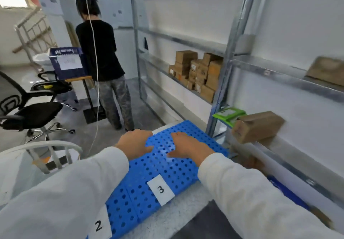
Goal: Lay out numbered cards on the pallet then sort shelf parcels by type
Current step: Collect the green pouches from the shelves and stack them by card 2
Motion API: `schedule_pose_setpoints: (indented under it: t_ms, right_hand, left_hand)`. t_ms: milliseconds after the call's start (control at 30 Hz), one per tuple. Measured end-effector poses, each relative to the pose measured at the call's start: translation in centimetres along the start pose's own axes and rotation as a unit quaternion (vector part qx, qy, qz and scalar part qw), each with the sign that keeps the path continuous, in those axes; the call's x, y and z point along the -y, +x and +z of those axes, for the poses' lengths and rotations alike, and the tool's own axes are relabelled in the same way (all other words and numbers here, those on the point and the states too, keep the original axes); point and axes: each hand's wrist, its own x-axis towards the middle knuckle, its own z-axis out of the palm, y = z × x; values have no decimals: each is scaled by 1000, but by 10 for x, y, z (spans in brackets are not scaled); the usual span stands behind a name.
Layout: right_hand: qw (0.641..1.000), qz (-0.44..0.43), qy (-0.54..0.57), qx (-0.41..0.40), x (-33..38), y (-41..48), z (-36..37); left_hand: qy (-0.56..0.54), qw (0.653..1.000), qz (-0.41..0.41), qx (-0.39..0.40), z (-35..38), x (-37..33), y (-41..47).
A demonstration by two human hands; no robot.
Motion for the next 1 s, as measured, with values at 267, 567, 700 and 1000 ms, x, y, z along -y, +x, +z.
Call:
schedule_pose_setpoints:
  t_ms: [267, 567, 700, 1000]
  right_hand:
    - [983, 161, 36, -83, -137, -169, -25]
    - [923, 354, 56, -143, -235, -365, -7]
    - [894, 419, 72, -139, -254, -433, 2]
    - [817, 535, 110, -184, -268, -527, 5]
  left_hand:
    - [44, 975, 208, -64, -33, -214, 22]
    - [24, 914, 399, -73, -33, -429, -19]
    - [28, 875, 475, -90, -20, -495, -48]
    - [6, 808, 582, -95, -19, -595, -71]
